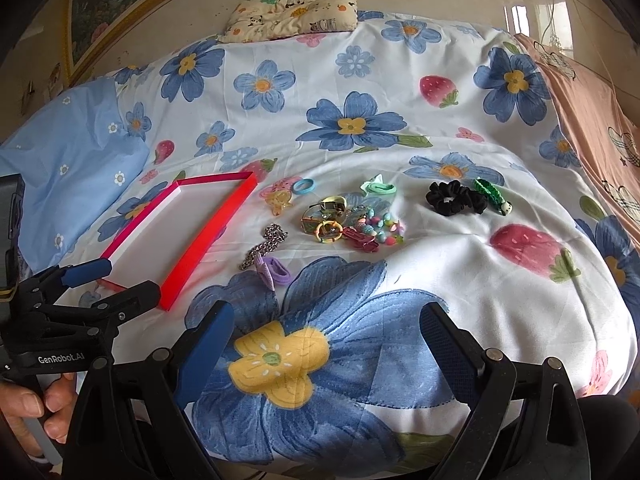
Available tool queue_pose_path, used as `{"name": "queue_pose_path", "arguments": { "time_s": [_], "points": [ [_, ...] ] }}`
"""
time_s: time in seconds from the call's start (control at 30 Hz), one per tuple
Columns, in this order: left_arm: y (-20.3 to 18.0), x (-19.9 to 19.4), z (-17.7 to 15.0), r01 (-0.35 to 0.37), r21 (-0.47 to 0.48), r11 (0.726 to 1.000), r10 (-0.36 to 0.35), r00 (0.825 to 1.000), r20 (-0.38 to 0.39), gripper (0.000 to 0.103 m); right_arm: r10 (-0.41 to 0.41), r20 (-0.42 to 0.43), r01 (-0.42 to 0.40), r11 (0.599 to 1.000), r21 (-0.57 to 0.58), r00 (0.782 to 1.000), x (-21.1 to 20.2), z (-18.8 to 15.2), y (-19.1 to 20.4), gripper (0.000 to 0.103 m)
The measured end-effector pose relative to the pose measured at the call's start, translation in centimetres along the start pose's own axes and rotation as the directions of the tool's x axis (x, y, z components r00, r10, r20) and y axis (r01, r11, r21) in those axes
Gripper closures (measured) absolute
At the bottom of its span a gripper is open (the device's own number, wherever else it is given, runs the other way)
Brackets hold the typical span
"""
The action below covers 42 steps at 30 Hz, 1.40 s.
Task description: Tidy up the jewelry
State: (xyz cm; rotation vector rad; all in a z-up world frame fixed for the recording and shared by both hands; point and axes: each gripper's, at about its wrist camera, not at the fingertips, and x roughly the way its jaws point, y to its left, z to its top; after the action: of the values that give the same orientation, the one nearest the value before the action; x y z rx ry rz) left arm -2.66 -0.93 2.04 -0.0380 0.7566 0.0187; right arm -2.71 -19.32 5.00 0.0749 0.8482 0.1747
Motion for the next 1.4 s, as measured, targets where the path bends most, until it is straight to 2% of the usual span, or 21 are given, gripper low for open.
{"name": "queue_pose_path", "arguments": {
  "time_s": [1.03,1.4],
  "points": [
    [-0.6,0.9,-0.8,-0.005,-0.007,1.0,0.005,1.0,-0.01,0.001,0.033,-0.003,-0.033,0.999,0.005,0.999,0.3,0.1,0.1,0.008],
    [-0.4,2.8,0.2,0.035,-0.018,0.999,-0.036,0.998,-0.049,0.001,0.042,-0.019,-0.042,0.999,0.02,0.999,1.2,0.9,-1.0,0.008]
  ]
}}
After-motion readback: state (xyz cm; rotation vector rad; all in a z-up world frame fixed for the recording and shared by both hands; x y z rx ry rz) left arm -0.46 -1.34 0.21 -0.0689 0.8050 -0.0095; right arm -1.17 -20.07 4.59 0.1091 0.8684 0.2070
